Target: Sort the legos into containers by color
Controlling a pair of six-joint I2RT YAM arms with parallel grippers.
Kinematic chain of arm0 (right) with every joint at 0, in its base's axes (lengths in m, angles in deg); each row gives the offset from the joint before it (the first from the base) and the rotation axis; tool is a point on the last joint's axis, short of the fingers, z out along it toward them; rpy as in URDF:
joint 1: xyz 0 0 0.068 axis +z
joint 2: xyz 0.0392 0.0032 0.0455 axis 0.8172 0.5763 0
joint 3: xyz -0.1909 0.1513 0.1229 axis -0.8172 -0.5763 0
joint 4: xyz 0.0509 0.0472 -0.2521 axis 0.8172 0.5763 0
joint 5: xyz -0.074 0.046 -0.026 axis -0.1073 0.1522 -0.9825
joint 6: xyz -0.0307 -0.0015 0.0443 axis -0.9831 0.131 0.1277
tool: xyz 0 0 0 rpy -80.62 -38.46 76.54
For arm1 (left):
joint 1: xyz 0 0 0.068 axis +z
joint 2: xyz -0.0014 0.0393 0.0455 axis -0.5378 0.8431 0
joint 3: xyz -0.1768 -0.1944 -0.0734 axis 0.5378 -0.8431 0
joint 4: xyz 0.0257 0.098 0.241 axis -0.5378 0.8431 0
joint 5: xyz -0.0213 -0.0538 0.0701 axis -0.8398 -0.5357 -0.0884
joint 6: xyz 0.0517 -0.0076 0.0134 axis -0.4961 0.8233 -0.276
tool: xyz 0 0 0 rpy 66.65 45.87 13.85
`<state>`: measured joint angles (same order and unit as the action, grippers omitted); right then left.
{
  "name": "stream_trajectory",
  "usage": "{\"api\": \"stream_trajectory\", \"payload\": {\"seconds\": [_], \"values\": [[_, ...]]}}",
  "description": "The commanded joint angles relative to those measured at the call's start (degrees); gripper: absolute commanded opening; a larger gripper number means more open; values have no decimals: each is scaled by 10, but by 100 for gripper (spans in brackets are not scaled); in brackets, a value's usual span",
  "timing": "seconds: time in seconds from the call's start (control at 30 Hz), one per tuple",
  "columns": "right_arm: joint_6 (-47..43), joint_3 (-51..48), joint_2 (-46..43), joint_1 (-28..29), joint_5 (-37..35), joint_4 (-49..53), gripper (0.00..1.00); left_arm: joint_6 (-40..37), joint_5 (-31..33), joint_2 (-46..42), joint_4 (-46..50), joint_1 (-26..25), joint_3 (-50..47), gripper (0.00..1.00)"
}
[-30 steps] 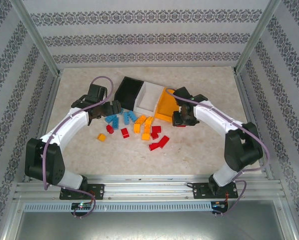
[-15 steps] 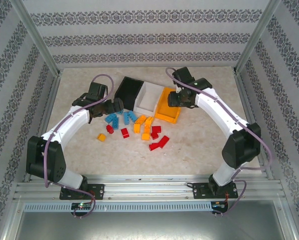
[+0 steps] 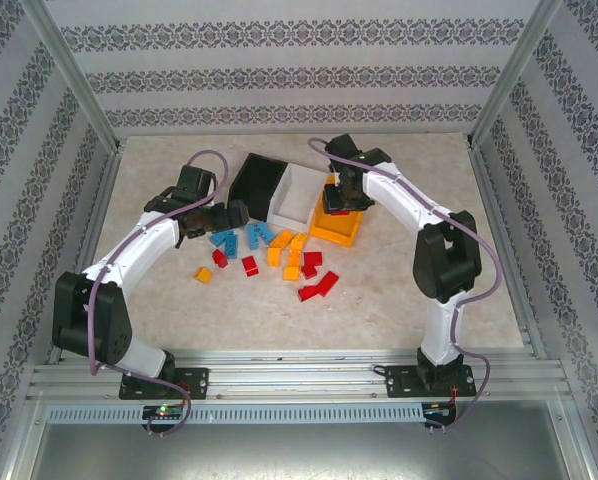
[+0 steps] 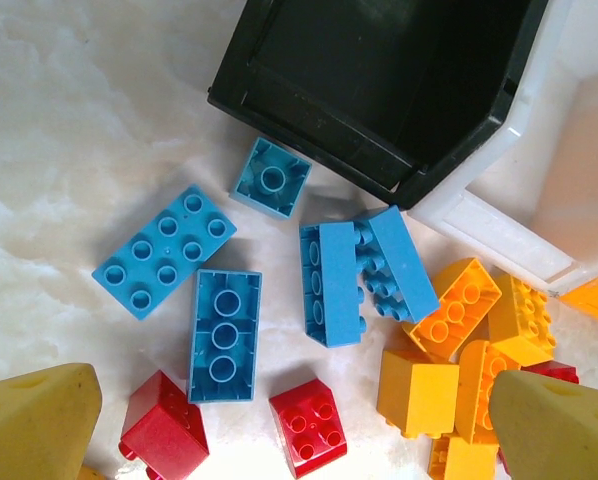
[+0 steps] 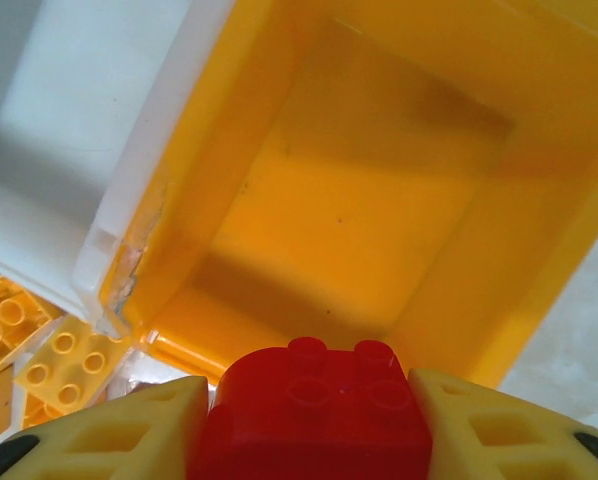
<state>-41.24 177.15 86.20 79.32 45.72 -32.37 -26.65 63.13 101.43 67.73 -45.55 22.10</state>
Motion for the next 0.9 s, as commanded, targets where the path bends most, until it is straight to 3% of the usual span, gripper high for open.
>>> {"api": "stream_trajectory", "payload": {"seconds": [0.0,0.3,0.87], "values": [[-6,18,26,-2,10,9,48,-21,-14,9,29,6,8,100],[-4,13,64,-3,14,-1,49,-22,-22,30,35,10,20,100],[13,7,62,-2,12,0,61,-28,-35,43,35,17,28,100]]}}
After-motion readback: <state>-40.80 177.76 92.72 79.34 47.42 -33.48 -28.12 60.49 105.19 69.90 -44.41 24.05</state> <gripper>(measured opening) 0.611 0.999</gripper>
